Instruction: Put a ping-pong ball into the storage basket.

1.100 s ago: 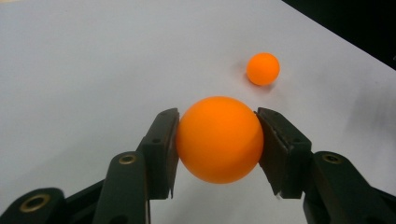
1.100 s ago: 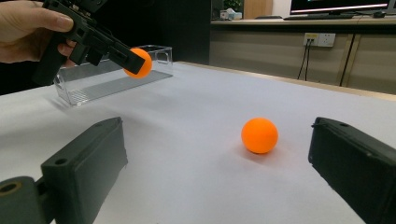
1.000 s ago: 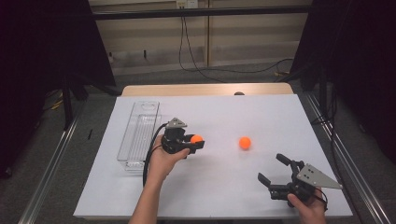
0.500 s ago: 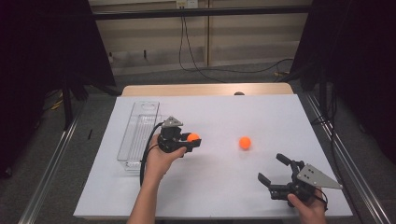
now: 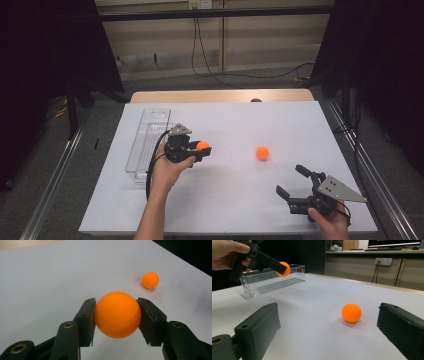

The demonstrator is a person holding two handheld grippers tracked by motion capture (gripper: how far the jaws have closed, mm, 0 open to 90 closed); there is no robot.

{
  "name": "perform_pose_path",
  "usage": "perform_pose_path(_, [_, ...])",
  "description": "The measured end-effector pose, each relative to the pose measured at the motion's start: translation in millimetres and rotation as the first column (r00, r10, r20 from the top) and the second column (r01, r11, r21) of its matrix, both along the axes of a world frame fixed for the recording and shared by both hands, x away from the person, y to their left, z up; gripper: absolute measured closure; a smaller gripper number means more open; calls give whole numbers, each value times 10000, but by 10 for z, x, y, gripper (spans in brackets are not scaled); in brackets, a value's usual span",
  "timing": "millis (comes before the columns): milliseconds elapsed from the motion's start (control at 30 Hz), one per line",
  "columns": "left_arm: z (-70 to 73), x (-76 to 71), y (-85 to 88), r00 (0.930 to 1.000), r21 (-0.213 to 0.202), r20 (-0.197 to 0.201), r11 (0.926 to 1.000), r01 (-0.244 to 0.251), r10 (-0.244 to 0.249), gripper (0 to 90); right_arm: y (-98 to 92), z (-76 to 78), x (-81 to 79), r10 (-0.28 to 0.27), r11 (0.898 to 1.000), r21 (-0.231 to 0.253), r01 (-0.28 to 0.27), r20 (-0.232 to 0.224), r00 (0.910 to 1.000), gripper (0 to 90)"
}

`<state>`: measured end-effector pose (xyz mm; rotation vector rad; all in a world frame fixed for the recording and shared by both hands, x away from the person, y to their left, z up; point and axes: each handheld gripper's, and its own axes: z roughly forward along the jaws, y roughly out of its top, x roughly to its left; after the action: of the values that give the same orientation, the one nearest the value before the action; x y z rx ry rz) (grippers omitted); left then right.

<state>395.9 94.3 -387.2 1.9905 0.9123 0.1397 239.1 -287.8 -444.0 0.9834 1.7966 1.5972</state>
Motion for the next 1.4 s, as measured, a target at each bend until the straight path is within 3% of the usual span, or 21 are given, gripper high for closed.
perform_pose_path(900, [49,18,152,9989,-35,134,9990,-440,441,508,-1,1,-2,12,10000,3,-12,1,10000,42])
perform_pose_path(1400, [65,32,267,9968,152,215,9969,-776,773,508,-1,3,-3,19,10000,23,-19,5,10000,42])
